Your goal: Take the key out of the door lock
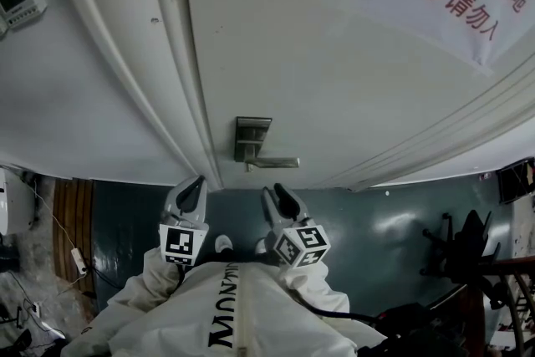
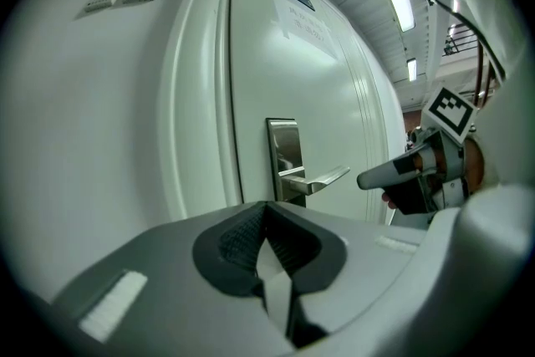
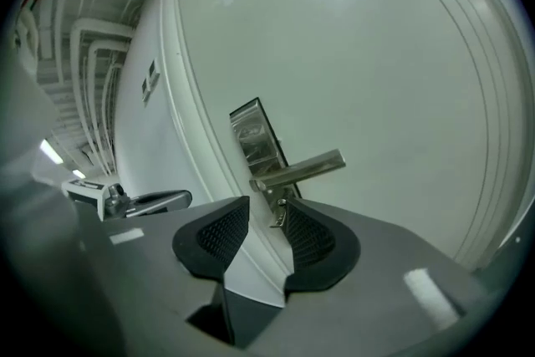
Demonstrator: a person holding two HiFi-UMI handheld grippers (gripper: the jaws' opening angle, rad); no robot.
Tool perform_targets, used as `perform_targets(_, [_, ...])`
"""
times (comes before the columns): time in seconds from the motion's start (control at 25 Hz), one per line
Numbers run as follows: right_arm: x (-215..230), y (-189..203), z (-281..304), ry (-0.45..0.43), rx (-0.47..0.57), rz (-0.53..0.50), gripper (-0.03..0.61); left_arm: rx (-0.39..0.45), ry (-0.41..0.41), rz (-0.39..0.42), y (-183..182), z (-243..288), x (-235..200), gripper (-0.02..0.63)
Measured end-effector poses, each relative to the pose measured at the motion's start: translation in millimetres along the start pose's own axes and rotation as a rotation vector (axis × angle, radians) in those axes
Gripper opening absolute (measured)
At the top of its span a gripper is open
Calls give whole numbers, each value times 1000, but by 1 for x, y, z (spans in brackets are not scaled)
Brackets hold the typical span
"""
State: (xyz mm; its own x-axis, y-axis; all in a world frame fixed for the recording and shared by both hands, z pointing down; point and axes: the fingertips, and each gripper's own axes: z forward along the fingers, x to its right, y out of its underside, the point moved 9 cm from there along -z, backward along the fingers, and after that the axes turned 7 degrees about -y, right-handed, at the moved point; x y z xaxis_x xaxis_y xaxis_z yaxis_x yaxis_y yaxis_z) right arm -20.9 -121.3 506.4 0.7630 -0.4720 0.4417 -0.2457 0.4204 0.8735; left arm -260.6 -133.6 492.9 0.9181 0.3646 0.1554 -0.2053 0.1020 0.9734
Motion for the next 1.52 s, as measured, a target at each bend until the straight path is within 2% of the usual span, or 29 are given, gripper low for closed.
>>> perform_targets(0.2, [12,16,12,-84,19,215,155,-10,-11,5,5,-7,-6,0])
perform_targets(0.36, [30,31,23,-148,67,451,178,-18,-22,4,8,-11,-12,0])
perform_targets(0.52, [44,41,35,-236,130,667,178,-16,-17,9,7,-12,-12,0])
perform_targets(0.64, [52,51,44,-284,157,775,176,-16,-13,13,7,-13,-11,0])
perform_targets(1.04, [59,74,71,-358,206,1016,176,-22,-26,23,8,-18,-20,0])
perform_targets(1.32, [67,82,85,-366,240,1092,150,-22,-25,34,9,-20,-23,0])
perform_targets(1.52, [68,79,100,-377,247,1108,147,-28,-34,37,11,-23,-27,0])
